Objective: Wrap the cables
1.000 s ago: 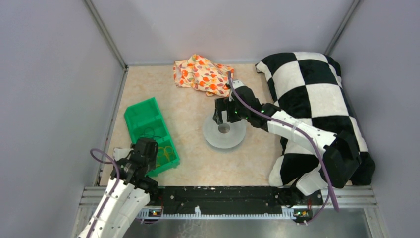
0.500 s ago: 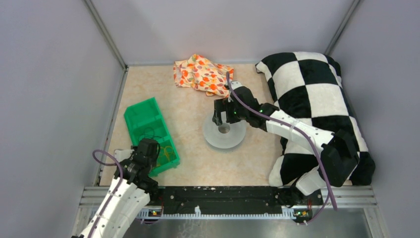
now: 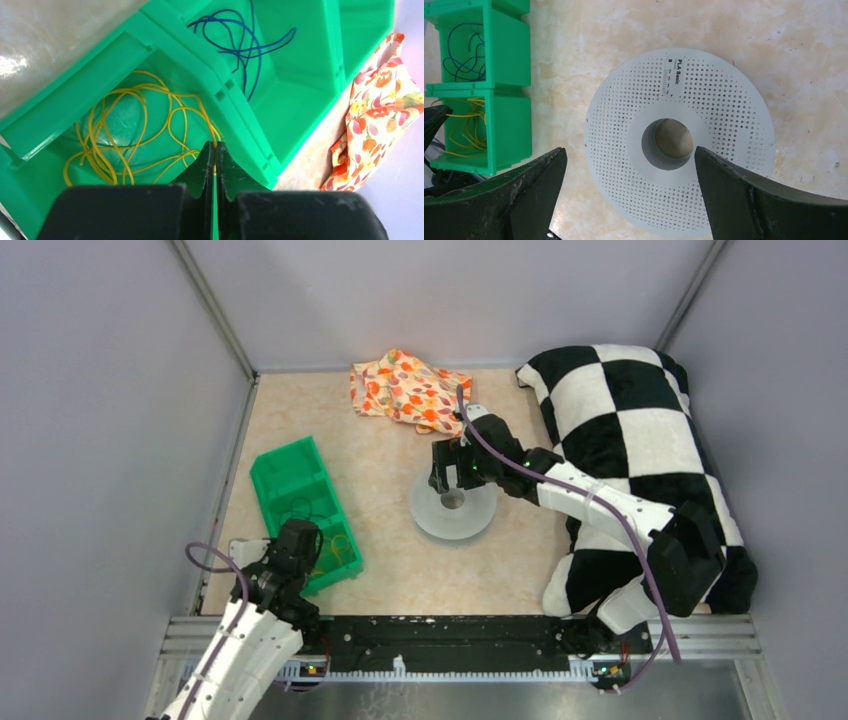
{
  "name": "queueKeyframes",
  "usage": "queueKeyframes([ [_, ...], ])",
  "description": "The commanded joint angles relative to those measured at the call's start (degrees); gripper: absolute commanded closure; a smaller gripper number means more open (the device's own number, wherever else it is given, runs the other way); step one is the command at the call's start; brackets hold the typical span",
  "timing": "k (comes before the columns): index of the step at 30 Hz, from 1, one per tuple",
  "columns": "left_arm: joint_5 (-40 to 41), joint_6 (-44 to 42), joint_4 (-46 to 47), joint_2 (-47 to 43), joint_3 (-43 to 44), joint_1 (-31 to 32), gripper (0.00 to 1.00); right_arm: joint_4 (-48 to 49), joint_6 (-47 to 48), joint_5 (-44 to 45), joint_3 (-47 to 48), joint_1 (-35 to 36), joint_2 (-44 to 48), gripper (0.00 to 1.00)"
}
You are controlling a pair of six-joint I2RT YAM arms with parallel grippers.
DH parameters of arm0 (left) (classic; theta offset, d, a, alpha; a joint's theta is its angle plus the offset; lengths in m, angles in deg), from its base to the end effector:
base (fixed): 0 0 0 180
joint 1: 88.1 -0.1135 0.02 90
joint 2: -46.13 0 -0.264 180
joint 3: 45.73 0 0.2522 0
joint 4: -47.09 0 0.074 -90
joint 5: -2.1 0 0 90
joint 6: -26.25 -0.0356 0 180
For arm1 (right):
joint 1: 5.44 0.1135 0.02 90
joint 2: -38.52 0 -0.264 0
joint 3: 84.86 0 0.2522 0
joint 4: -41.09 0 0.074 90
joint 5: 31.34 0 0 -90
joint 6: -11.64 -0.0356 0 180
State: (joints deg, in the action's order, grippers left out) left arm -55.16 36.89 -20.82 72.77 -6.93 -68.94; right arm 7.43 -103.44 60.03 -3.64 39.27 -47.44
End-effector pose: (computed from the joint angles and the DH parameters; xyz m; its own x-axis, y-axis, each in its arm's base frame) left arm 0.0905 -0.0110 0.1991 0.1554 -0.9292 -0.3354 -0.7653 0.1015 -0.6357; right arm 0.2413 0.2376 0.2879 -0.6923 -0.0890 -0.7161 -0.4378 0.8407 0.3187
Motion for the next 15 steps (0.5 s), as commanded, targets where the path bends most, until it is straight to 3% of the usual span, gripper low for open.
queueKeyframes([
  [1, 4.9, -4.4, 0.3, 0.7, 4.9, -0.3, 1.00, 1.3, 0.4, -0.5, -0.1, -0.1, 0.4, 0.01],
  [5, 6.1, -12.0, 0.2, 2.8, 10.3, -0.3, 1.00, 1.3, 0.3, -0.5, -0.1, -0.1, 0.5, 0.01],
  [15, -2.5, -47.3, 14.4, 11.2, 26.4, -0.2, 1.00, 0.3, 1.2, 0.8, 2.4, -0.2, 2.4, 0.01],
])
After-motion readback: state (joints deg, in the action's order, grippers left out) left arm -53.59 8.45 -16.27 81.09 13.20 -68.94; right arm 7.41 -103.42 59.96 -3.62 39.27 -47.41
